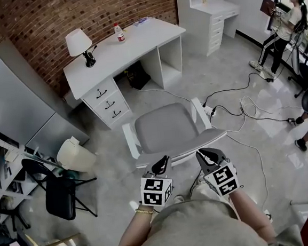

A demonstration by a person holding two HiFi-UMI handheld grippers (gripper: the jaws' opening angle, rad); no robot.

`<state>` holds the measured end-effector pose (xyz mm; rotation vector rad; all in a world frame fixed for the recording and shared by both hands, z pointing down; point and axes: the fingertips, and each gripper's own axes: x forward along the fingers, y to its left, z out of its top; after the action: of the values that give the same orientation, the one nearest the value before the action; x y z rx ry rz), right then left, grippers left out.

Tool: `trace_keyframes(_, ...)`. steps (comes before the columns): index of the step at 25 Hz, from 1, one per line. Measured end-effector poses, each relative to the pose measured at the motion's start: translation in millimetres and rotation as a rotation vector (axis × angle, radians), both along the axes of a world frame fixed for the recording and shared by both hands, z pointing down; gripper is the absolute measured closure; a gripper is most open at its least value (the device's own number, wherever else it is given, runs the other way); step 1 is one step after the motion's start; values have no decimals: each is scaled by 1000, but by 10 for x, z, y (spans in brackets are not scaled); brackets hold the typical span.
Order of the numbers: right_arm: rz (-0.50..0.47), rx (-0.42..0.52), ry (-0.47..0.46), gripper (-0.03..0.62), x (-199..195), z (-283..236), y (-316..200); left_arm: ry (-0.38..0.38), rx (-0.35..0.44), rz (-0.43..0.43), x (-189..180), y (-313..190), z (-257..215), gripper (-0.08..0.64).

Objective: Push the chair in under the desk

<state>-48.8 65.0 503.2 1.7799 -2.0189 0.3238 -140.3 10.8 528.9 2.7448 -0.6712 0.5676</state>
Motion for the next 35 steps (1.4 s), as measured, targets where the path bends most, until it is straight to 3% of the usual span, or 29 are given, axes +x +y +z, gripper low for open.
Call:
trace_keyframes(6, -163, -108, 89, 575, 5, 225, -52, -109, 33, 124, 147, 50, 156, 438)
trace_keyframes(8, -209, -143, 120, 500, 22, 281, -68, -163, 39, 180, 171, 74, 222, 419)
trace_keyframes(12, -291, -186, 186, 486, 59, 343, -113, -280, 48, 291, 213, 115, 387, 385)
trace_keyframes(21, -459, -279, 318, 485, 70, 527, -157, -480, 157, 426, 207, 75, 523, 385)
trace_keyframes(35, -664, -379, 511, 486, 142, 800, -195, -661, 183, 552, 290, 78, 805, 413)
